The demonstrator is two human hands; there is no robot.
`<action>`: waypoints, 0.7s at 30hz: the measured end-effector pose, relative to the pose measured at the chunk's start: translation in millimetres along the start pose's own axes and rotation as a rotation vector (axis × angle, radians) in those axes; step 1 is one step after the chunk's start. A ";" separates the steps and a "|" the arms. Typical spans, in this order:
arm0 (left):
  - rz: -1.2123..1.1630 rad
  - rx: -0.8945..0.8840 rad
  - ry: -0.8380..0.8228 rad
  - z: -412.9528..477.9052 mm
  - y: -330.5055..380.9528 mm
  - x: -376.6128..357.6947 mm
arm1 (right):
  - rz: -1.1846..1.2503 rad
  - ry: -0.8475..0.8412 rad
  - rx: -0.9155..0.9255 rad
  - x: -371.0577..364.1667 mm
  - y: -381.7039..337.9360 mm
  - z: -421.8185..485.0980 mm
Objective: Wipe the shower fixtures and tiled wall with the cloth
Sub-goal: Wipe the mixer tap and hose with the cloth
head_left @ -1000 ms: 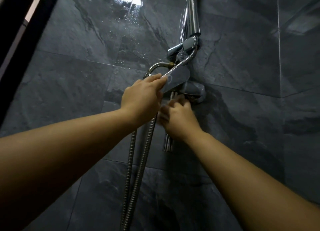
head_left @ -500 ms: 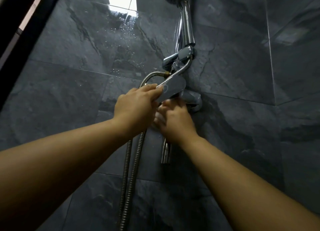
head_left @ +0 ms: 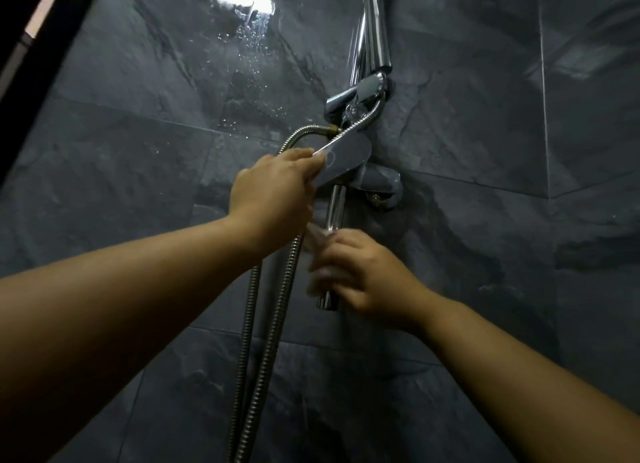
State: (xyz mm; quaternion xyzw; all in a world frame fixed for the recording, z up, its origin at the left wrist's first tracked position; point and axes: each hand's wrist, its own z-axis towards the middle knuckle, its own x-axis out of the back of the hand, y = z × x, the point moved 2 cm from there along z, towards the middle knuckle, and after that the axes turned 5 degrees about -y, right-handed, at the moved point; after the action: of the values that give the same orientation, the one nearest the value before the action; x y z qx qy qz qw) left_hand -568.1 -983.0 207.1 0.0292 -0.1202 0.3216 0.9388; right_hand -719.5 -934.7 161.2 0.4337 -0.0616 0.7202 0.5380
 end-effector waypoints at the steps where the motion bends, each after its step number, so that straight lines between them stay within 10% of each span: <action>1: 0.008 0.001 -0.007 -0.3 -0.5 -0.2 | 0.040 -0.041 0.021 2.5 -1.2 -9.3; 12: 0.017 0.027 -0.057 -0.8 -0.3 -1.1 | 1.459 0.677 -0.777 11.3 42.6 45.3; 21: -0.034 0.043 -0.040 -3.1 2.0 -2.4 | 0.898 0.384 -0.846 4.1 39.7 75.1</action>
State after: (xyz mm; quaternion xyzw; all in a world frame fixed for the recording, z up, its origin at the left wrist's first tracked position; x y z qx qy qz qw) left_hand -570.5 -982.4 203.5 0.0581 -0.1316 0.3073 0.9407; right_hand -710.6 -989.9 225.3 -0.0203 -0.4184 0.8534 0.3102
